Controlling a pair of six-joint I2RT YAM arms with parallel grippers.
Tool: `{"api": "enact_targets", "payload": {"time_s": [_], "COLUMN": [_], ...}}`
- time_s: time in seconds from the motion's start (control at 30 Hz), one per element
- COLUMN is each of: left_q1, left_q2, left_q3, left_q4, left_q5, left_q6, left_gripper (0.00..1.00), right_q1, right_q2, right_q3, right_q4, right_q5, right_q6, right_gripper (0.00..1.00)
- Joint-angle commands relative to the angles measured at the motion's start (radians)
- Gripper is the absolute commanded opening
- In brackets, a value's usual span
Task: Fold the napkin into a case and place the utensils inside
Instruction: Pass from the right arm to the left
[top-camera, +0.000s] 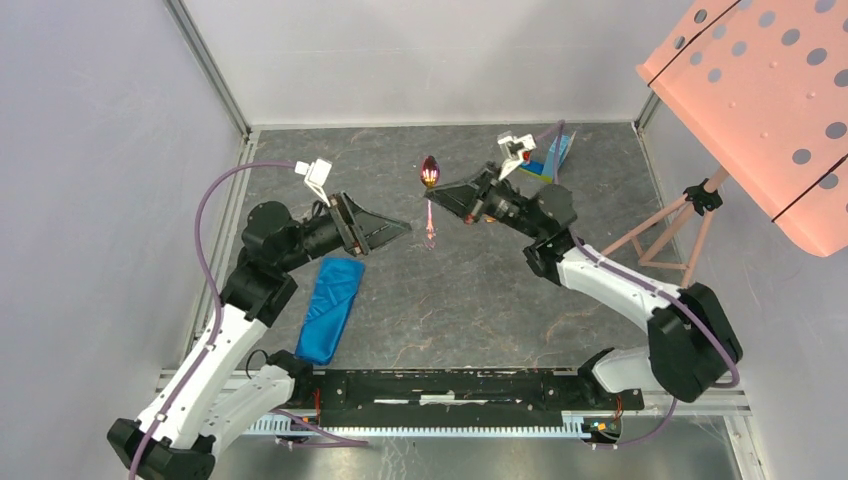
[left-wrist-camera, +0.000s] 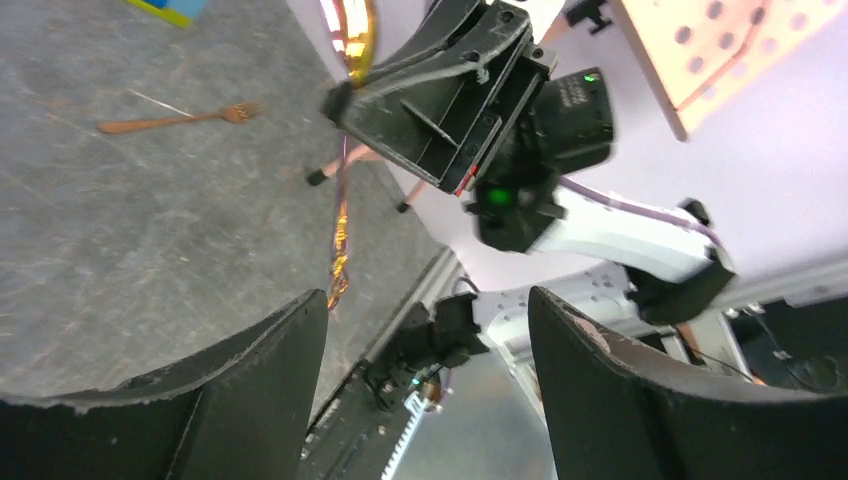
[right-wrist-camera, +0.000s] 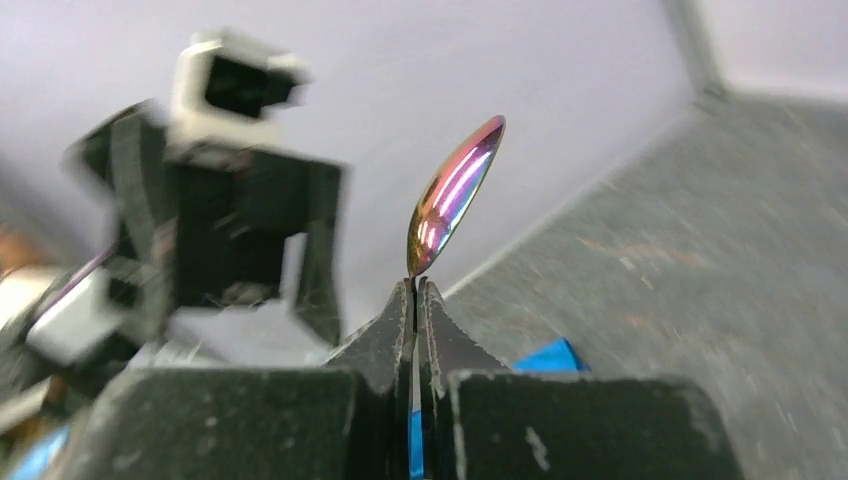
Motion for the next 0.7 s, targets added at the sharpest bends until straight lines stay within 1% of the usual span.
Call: {"api": "enact_targets", "payload": {"time_s": [0.0,0.03,0.07,0.13,0.2,0.27,0.33,0.4,0.43,0.5,0.6,0.63,0.67], "left_q1": [-0.060,-0.100,-0.144,-0.261,-0.349,-0.405,-0.420,-0.421,-0.421,-0.422,-0.421,-0.421,-0.421], "left_q2": [0.048,0.063,0.084,0.122,0.150,0.177,0.207,0.238,0.251,0.272,0.279,0.283,0.288], "left_q3": [0.143,0.170,0.197,0.235,0.247,0.238,0.232,0.227,0.228,0.226,0.196,0.186,0.173], "left_q4": [-0.300,-0.354,-0.405,-0.457,-0.451,-0.416,-0.385,-0.361,-0.364,-0.375,-0.345,-0.329,-0.314], "left_q5": [-0.265,-0.353,-0.437,-0.628,-0.766,-0.840,-0.842,-0.823,-0.829,-0.867,-0.848,-0.822,-0.799], "left_q6": [0.222,0.266,0.303,0.385,0.451,0.507,0.537,0.542,0.533,0.500,0.485,0.485,0.487], "left_gripper": [0.80,0.82,0.83,0.83,0.83,0.82,0.80,0.76,0.71,0.67,0.65,0.66,0.69], "right_q1": [0.105,0.130,0.149,0.192,0.224,0.239,0.254,0.276,0.283,0.289,0.291,0.291,0.291], "right_q2": [-0.061,-0.055,-0.048,-0.022,0.026,0.064,0.075,0.074,0.071,0.057,0.034,0.026,0.018], "right_q3": [0.193,0.235,0.260,0.315,0.388,0.424,0.417,0.408,0.401,0.383,0.356,0.348,0.338], "right_q4": [-0.948,-1.045,-1.133,-1.233,-1.328,-1.353,-1.336,-1.322,-1.316,-1.303,-1.285,-1.276,-1.269], "right_q5": [0.655,0.779,0.856,0.969,1.010,0.974,0.936,0.938,0.939,0.940,0.938,0.935,0.935], "right_q6": [-0.174,-0.131,-0.089,-0.028,-0.020,-0.006,0.010,0.021,0.027,0.040,0.062,0.070,0.079], "right_gripper": [0.00,0.00,0.00,0.00,0.00,0.00,0.00,0.00,0.00,0.00,0.00,0.00,0.00]}}
